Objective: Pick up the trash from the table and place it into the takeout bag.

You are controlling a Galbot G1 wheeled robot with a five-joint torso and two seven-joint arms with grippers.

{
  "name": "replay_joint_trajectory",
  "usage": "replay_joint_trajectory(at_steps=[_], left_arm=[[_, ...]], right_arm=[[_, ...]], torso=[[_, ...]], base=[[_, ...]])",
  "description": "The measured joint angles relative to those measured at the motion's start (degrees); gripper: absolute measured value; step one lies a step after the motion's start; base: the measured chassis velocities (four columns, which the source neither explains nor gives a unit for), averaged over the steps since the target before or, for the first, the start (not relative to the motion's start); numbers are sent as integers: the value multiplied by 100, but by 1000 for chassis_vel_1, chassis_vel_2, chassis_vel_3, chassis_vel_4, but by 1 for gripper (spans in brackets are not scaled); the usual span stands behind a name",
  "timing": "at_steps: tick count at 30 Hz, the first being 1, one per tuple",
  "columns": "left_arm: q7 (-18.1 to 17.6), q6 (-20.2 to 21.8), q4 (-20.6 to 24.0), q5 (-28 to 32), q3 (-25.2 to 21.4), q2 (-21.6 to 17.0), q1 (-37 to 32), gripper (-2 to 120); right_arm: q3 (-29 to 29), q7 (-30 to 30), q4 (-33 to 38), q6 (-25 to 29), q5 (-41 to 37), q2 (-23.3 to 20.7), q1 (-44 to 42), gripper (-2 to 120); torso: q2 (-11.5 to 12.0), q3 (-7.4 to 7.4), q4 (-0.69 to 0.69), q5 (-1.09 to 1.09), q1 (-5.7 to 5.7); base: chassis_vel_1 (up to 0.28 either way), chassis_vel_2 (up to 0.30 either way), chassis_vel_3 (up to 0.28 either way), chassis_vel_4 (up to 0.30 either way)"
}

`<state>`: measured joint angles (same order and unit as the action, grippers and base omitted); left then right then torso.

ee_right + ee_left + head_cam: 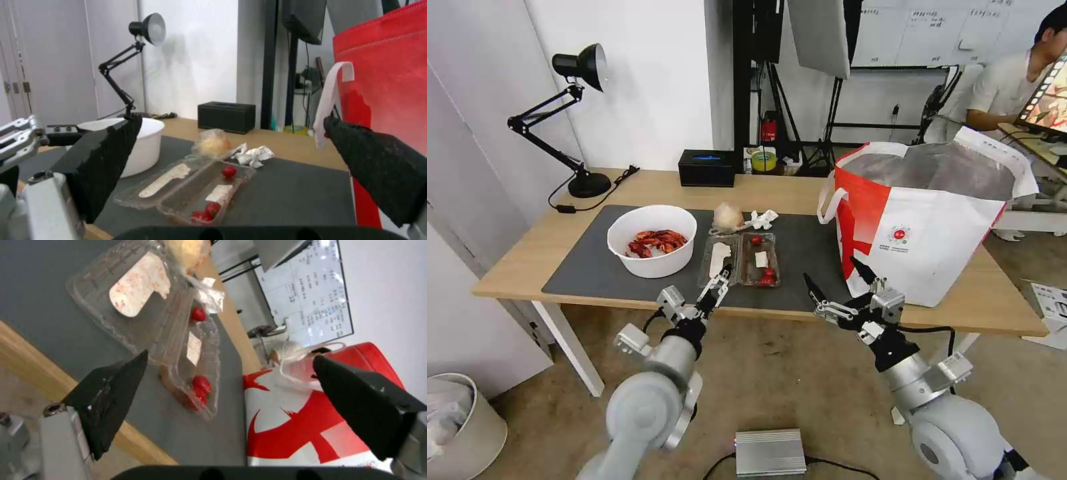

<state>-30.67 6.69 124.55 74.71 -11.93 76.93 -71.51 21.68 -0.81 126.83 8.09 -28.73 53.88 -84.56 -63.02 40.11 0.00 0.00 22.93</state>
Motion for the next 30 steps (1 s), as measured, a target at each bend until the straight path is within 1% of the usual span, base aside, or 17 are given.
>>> replay_joint_trajectory(at_steps=[2, 4, 5, 7, 8, 9, 11, 15, 20, 23, 30], left_arm=[[-66, 61, -17, 12, -2, 40, 28, 100], [-363, 226, -91, 72, 0, 154, 142, 100], [-363, 226, -91, 72, 0, 154, 142, 100], [-574, 275, -183, 109, 22, 214, 234, 100], [-574, 275, -183, 109, 22, 214, 234, 100], [-677, 297, -245, 126, 43, 246, 287, 100], [-760, 304, -311, 146, 65, 274, 345, 100], [-896, 309, -460, 161, 119, 335, 508, 100], [-950, 304, -610, 177, 161, 400, 655, 100], [-978, 303, -803, 176, 182, 532, 798, 100], [-1066, 309, -1060, 139, 268, 702, 959, 100]], right_arm=[[7, -14, 1, 3, 1, -13, -8, 100], [33, -50, 19, 5, -4, -49, -18, 100], [33, -50, 19, 5, -4, -49, -18, 100], [49, -68, 38, 5, -10, -78, -21, 100], [49, -68, 38, 5, -10, -78, -21, 100], [59, -76, 42, 5, -14, -93, -26, 100], [66, -84, 47, 5, -16, -104, -31, 100], [88, -94, 56, 11, -17, -108, -47, 100], [110, -96, 71, 22, -7, -88, -80, 100], [122, -98, 79, 25, 2, -80, -103, 100], [204, -131, 145, 26, 5, -100, -164, 100]], torso=[[0, 0, 0, 0, 0], [0, 0, 0, 0, 0], [0, 0, 0, 0, 0], [0, 0, 0, 0, 0], [0, 0, 0, 0, 0], [0, 0, 0, 0, 0], [0, 0, 0, 0, 0], [0, 0, 0, 0, 0], [0, 0, 0, 0, 0], [0, 0, 0, 0, 0], [0, 0, 0, 0, -1]], base=[[0, 0, 0, 0], [0, 0, 0, 0], [0, 0, 0, 0], [0, 0, 0, 0], [0, 0, 0, 0], [0, 0, 0, 0], [0, 0, 0, 0], [0, 0, 0, 0], [0, 0, 0, 0], [0, 0, 0, 0], [0, 0, 0, 0]])
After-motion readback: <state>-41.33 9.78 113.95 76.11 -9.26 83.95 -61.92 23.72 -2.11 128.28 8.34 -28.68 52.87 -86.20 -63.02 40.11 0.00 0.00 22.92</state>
